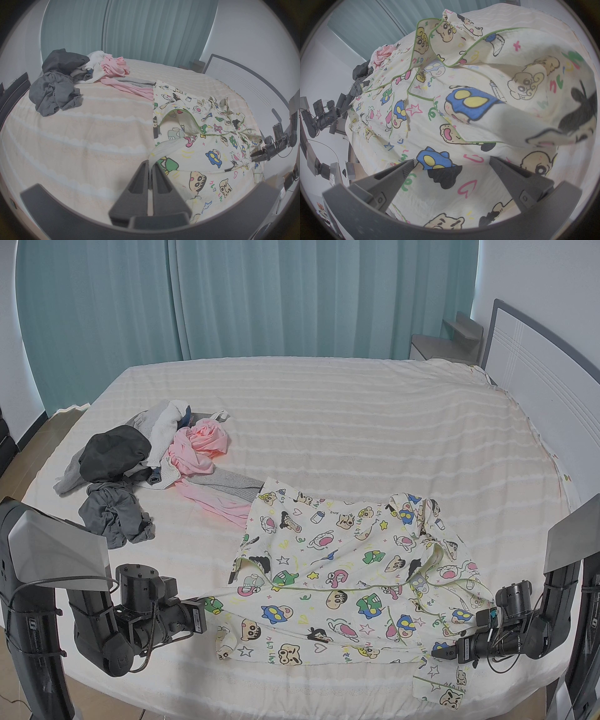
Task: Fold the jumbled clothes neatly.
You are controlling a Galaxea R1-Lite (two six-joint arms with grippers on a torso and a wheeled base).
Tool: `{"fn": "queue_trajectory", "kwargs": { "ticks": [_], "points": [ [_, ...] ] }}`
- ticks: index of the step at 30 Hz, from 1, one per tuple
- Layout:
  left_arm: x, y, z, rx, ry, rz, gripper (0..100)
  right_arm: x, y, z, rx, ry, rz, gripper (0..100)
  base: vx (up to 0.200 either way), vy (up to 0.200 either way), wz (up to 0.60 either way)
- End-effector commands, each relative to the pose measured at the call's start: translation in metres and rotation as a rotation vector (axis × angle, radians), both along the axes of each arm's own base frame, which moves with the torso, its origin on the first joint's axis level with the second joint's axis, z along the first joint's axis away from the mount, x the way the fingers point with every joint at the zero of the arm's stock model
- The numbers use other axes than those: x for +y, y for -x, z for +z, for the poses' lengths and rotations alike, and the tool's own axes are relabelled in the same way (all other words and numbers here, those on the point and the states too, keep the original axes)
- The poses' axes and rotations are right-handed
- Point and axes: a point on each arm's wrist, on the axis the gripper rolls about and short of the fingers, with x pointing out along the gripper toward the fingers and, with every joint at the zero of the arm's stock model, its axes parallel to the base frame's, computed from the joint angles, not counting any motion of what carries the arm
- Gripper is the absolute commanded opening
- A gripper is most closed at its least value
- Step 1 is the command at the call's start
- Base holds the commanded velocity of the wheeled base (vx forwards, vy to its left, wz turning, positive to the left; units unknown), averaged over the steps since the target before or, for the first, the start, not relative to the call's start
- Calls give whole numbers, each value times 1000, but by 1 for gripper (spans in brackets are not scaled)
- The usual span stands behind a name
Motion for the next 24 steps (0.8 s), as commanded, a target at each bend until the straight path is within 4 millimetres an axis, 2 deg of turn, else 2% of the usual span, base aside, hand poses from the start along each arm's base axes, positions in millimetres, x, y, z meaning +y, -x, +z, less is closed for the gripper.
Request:
{"fn": "queue_trajectory", "kwargs": {
  "ticks": [1, 7, 15, 24],
  "points": [
    [1, -2, 4, -16, 5, 6, 0, 0, 0, 0, 2, 1, 0, 100, 0, 0, 0],
    [1, -10, 10, -56, 16, 12, 0, 0, 1, 0, 3, 1, 0, 100, 0, 0, 0],
    [5, -15, 13, -24, 7, 17, 0, 0, 1, -1, 8, 3, -1, 100, 0, 0, 0],
    [12, -28, 30, -35, 4, 29, 0, -1, 1, -1, 7, 17, -12, 100, 0, 0, 0]
  ]
}}
